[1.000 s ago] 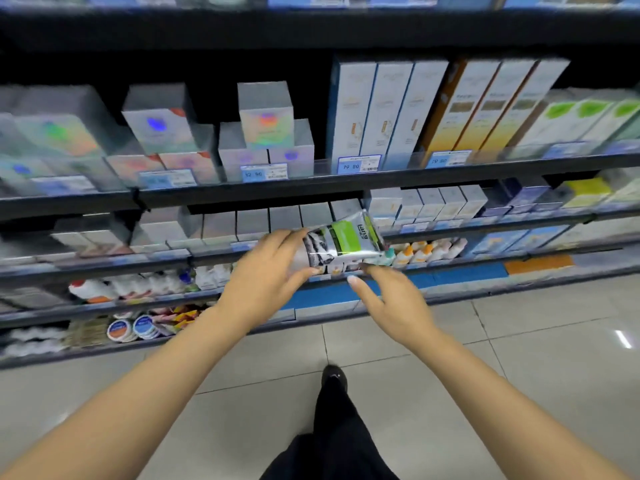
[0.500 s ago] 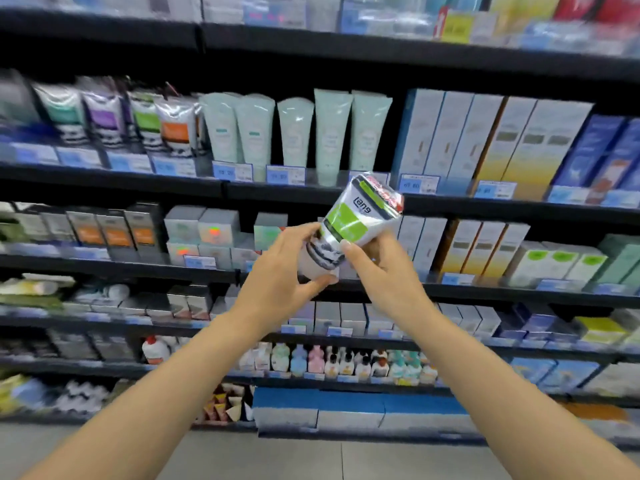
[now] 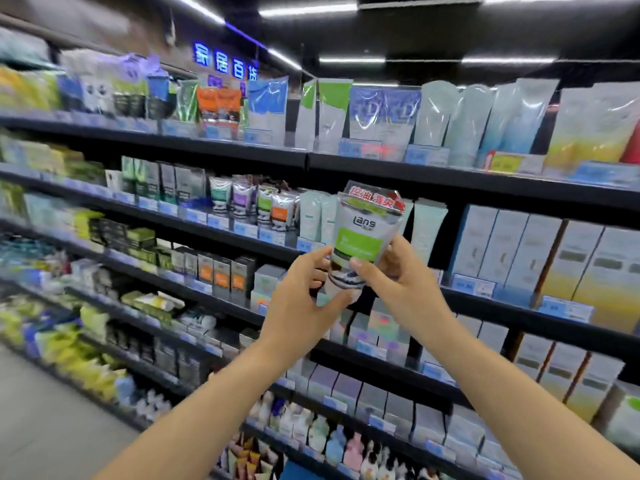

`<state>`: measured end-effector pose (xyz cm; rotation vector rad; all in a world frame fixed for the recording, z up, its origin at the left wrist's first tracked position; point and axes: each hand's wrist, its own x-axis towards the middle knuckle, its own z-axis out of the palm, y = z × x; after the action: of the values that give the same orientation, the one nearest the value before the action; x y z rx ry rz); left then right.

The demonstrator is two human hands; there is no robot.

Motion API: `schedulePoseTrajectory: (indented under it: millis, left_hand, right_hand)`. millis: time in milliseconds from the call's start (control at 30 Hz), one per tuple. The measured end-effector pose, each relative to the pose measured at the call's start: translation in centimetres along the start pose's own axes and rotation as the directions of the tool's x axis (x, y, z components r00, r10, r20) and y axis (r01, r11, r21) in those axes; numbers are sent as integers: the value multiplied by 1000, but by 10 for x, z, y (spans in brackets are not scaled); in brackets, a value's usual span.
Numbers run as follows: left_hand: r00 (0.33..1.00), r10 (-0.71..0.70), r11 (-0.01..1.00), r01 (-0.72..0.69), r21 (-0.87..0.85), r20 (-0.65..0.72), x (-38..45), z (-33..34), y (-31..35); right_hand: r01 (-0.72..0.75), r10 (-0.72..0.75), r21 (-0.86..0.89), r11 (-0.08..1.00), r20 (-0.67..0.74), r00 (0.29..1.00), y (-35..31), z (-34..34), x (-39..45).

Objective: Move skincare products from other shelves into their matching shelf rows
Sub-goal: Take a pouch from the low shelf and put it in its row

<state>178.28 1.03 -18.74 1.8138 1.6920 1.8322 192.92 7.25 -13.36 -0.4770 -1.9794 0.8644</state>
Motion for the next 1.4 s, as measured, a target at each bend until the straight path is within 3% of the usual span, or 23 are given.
schedulePoseTrajectory:
  millis: [100,200,367,533,767,967,1233,1400]
  left_hand:
    - [999,-21,998,23,55,-41,-9,-8,-1]
    - [1000,-2,973,3,229,-3,-12,-27,-9]
    - [998,25,846,-53,531,59,-17,-69,-47]
    - [998,28,730,-64,681,64,-10,-112,-91]
    - [991,59,669,-130,732,123,35,-170,-172]
    - [975,100,657,-214,723,198,99,-206,-244]
    - [963,135,660,-263,704,234,175,-205,-324]
    - [971,154,677,-239,696,183,213,-192,-353]
  right_hand:
    - [-2,2,-1,1000,17,1000,2,10,3]
    - [-10,9,8,1000,53,999,8,21,6]
    - [-45,37,84,995,91,995,22,41,22]
    - [-95,80,102,990,144,986,47,78,52]
    - [-113,102,87,990,122,987,79,152,109]
    - [-86,85,61,994,18,996,105,199,166]
    - [-11,12,28,1000,-46,999,138,225,232]
    - [30,-27,46,998,-67,997,156,230,275]
